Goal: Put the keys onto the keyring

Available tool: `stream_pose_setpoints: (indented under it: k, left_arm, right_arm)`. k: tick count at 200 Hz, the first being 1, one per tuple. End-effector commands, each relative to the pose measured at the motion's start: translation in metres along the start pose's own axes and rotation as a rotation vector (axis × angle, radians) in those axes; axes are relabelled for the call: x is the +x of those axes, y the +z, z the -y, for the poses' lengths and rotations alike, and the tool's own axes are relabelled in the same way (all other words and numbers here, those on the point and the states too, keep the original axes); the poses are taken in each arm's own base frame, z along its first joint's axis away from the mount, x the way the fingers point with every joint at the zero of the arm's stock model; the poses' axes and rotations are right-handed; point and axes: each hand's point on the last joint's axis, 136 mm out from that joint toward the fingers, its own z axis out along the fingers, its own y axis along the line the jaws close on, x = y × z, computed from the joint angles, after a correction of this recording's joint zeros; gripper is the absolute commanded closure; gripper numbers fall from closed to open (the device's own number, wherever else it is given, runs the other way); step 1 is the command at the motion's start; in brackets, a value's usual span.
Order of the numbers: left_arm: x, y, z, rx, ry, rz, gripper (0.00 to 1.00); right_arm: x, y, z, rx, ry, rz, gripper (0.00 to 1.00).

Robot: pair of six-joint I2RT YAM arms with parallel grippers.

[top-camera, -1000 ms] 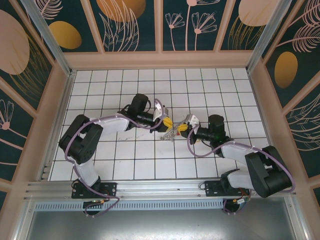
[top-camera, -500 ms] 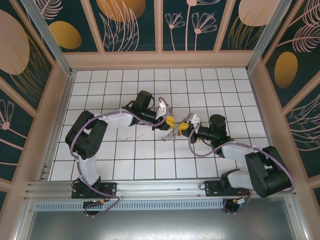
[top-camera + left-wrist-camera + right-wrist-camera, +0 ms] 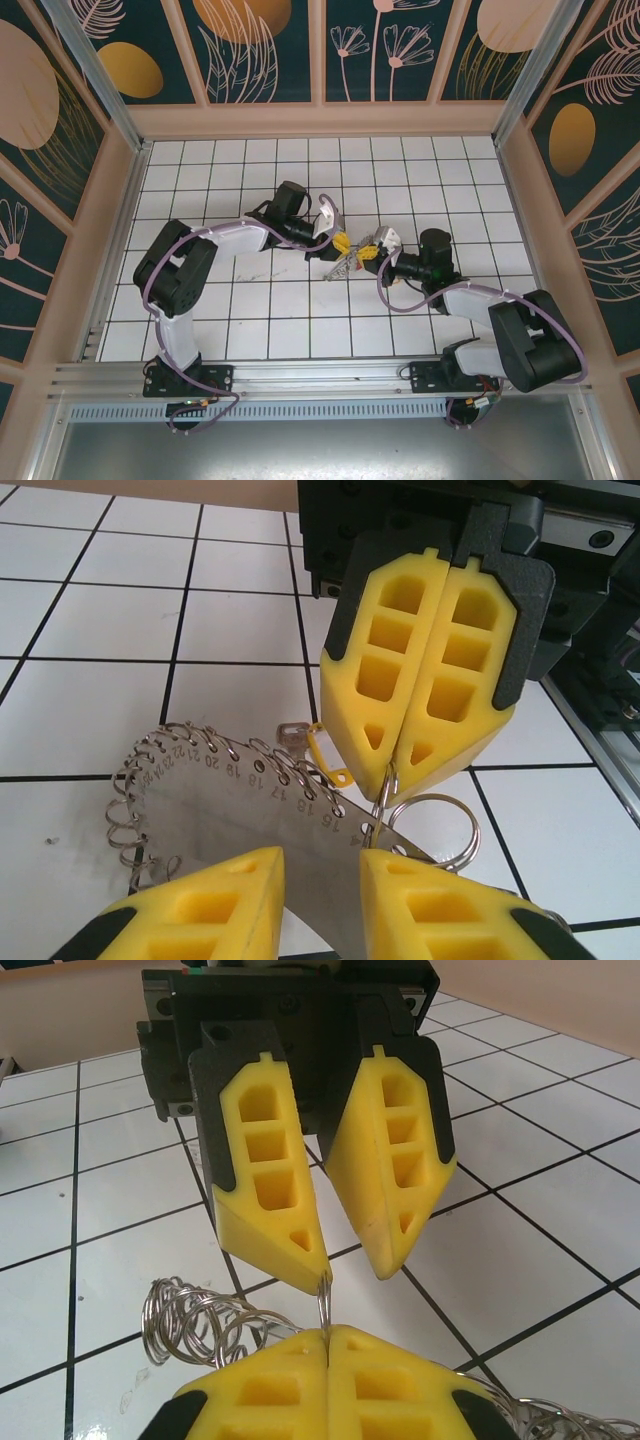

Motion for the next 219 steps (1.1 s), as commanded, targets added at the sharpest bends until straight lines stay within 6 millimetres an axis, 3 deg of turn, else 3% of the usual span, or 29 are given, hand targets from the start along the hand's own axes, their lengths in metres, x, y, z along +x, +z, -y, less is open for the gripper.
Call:
stream_pose_setpoints:
  k: [1,55,138,170,219]
  left_arm:
    - [-0.01,0.011,0.006,0.037,0.041,0.036,0.71]
    - [-0.016,0.005,0.005,-0.005,0.08,0.044,0.68]
    - [-0.014,-0.008,0.02,0.064,0.092,0.024,0.65]
    - [-0.014,-0.019,0.02,0.063,0.081,0.035,0.65]
    - [-0.02,-0.015,0.009,0.051,0.071,0.061,0.63]
  right_arm:
    - [-0.025,0.001,-0.003,-0.045,-0.058,0.077,1.0]
    - [-0.023,0.001,-0.001,-0.038,-0.062,0.06,1.0]
    - [-0.024,0.0,0.009,0.012,-0.072,0.059,1.0]
    - [-0.026,0.0,0.008,0.009,-0.079,0.065,1.0]
    - [-0.028,0.0,0.004,-0.024,-0.075,0.074,1.0]
